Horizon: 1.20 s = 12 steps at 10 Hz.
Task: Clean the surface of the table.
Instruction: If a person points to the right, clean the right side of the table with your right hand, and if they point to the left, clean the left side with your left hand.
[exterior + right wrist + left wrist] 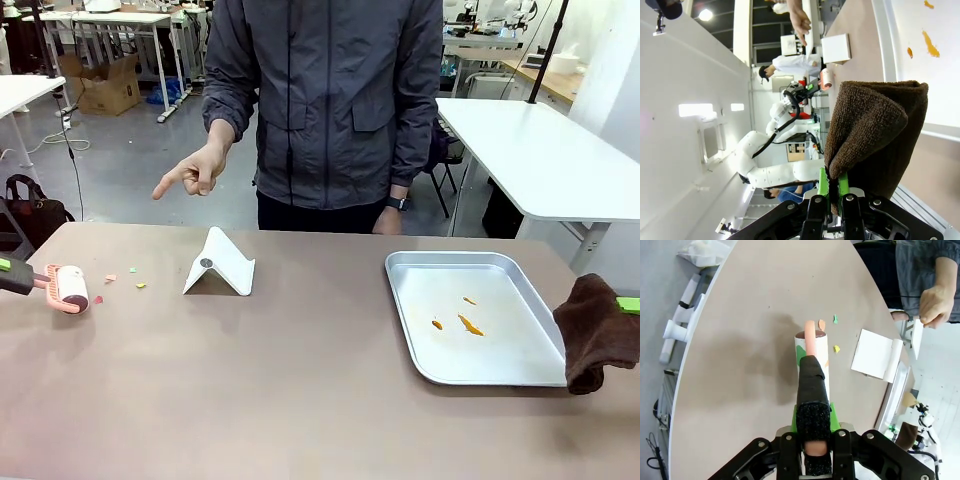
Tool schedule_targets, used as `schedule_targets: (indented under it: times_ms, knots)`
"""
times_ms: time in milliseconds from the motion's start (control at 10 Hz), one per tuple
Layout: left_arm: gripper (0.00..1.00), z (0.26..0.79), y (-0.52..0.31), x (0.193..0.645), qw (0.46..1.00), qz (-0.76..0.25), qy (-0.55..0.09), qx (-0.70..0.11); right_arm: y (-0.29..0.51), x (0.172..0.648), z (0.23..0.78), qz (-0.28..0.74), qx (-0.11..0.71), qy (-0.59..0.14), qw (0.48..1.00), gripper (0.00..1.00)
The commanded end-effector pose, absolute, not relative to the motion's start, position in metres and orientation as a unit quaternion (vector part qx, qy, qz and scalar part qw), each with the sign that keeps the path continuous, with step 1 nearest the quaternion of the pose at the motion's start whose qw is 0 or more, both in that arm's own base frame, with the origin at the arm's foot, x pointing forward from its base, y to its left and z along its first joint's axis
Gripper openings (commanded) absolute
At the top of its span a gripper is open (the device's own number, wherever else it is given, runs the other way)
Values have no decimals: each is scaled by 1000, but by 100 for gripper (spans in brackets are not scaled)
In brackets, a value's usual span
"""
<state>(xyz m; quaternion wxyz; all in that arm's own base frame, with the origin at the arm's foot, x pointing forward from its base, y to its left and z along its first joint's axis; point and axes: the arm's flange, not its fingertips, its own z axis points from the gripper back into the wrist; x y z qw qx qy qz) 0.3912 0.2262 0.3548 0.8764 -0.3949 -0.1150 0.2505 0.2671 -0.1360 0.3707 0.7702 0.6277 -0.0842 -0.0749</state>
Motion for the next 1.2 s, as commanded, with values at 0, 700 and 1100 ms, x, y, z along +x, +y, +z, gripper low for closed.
schedule_targets:
  times_ms: [0, 700, 1100]
  knots:
    - [22, 356, 219, 392, 877, 264, -104, -389, -136, 265, 373, -68, 630, -83, 769, 0]
    - [22, 335, 189, 421, 892, 272, -49, -359, -136, 265, 373, -68, 630, -83, 769, 0]
    - [22, 325, 160, 441, 906, 235, -26, -350, -136, 265, 373, -68, 630, -83, 769, 0]
